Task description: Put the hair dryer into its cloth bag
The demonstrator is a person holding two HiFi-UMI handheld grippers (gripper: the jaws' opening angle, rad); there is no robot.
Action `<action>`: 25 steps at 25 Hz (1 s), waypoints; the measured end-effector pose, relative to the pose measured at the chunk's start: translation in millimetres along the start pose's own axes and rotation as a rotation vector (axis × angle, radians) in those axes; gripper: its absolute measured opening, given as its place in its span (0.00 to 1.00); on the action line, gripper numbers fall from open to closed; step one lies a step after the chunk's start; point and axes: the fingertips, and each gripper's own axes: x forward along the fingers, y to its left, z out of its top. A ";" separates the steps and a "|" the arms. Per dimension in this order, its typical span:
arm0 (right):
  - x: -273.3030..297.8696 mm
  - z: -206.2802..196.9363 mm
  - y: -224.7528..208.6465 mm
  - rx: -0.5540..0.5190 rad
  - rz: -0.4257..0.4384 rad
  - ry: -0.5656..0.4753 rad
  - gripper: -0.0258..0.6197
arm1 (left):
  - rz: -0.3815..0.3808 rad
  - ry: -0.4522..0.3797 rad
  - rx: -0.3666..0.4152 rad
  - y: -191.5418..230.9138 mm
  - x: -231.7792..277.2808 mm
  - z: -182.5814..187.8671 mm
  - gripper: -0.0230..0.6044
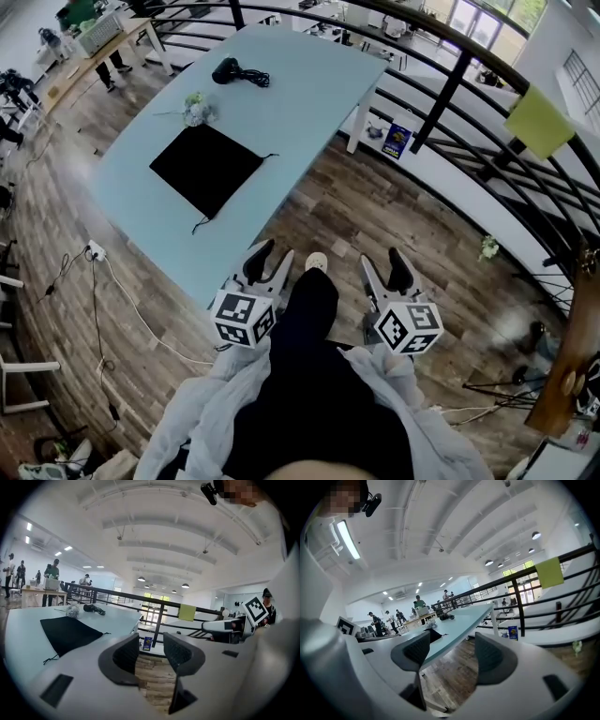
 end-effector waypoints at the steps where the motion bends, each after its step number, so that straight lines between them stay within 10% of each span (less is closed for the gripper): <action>1: 5.2 2.0 -3.3 0.000 0.001 0.000 0.50 | 0.004 -0.001 -0.003 3.4 5.2 0.9 0.31; 25: 193.0 102.0 -75.9 -0.052 0.047 0.058 0.51 | 0.047 -0.009 -0.054 94.0 195.3 71.2 0.31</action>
